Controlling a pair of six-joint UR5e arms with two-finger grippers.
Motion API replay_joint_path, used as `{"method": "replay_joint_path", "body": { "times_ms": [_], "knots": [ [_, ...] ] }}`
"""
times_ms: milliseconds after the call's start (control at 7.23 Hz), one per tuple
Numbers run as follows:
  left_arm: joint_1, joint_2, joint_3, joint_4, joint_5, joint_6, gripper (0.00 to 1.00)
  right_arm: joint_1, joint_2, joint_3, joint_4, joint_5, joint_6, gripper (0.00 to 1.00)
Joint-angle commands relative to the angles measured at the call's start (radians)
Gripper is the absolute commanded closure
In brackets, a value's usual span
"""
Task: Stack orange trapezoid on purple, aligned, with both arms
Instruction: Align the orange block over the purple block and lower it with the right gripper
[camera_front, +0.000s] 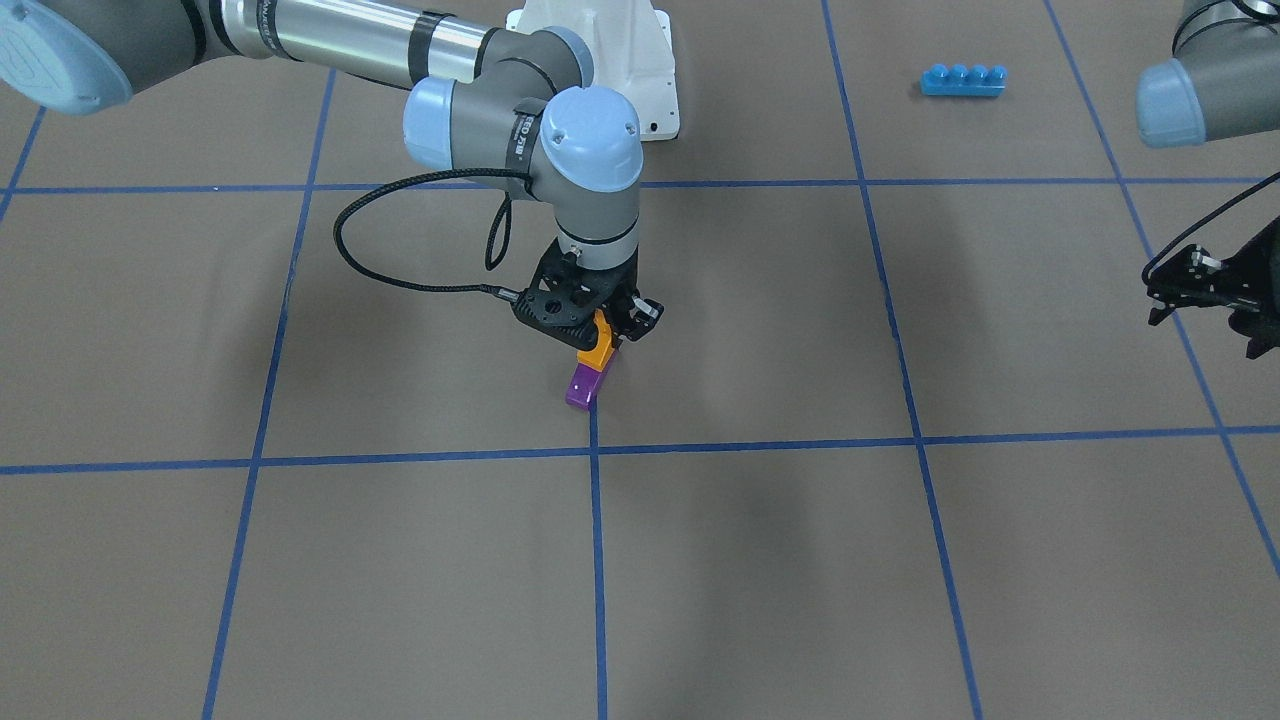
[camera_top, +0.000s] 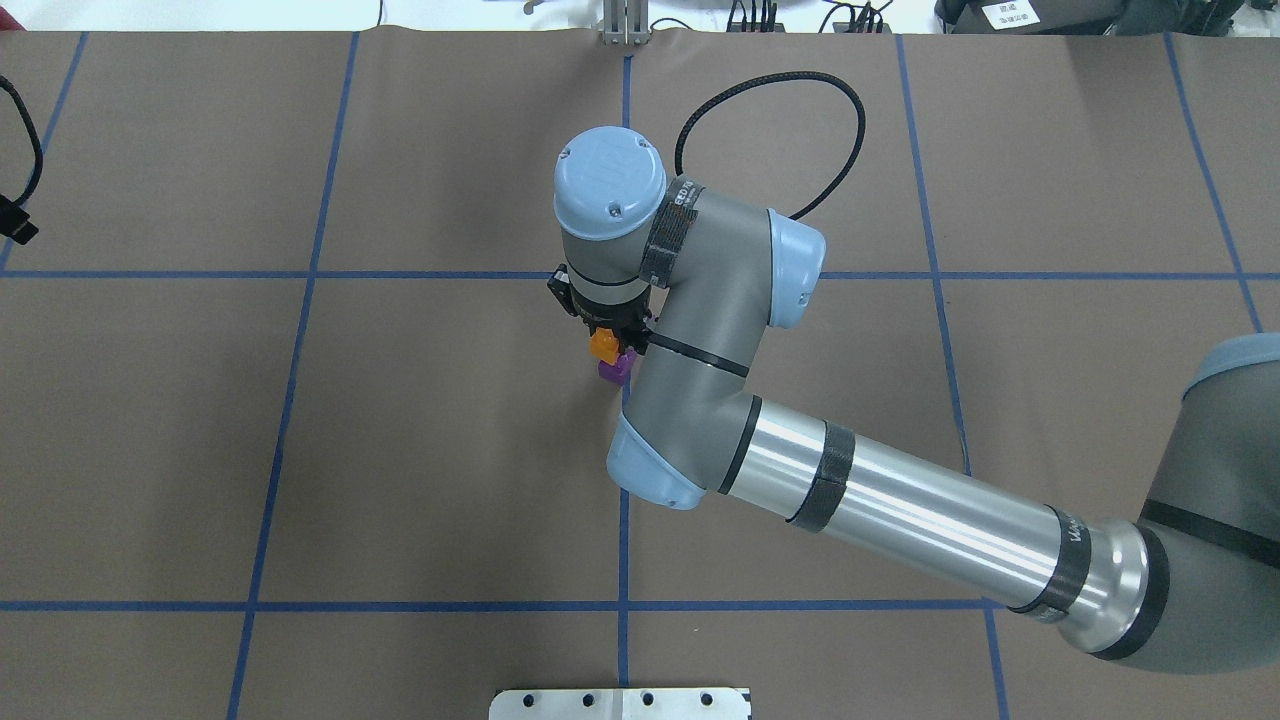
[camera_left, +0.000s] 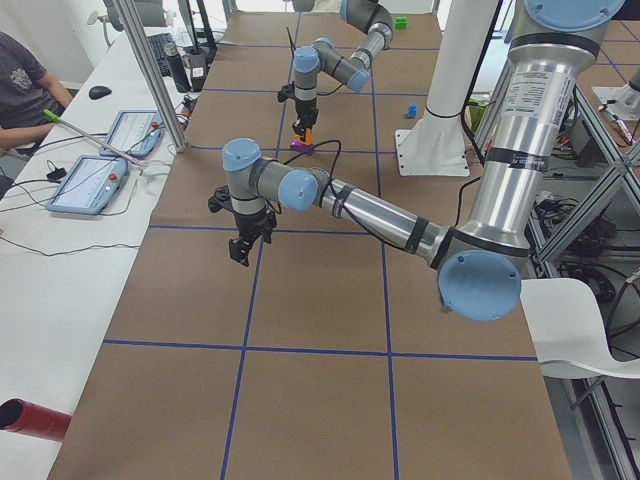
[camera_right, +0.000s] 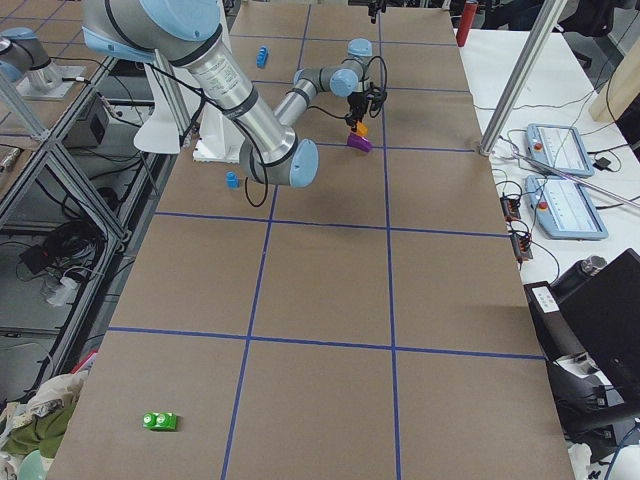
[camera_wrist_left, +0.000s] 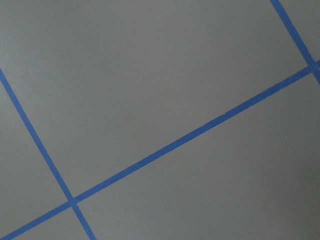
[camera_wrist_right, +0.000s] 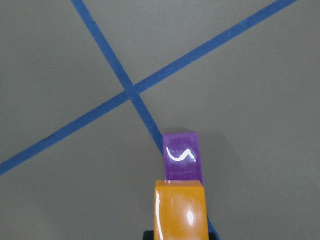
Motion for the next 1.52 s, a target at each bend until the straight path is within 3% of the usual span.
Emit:
{"method": "replay_joint_path", "body": {
  "times_ms": [0,1384],
  "knots": [
    [0.0,0.0,0.001,0.0,-0.001,0.0,0.0,0.001,-0.001,0.001,-0.001,0.011,0.002,1.0],
    [0.0,0.0,0.002,0.0,-0.001,-0.001,0.0,-0.002,-0.002,0.012,-0.054,0.036,0.005,1.0]
  ]
}}
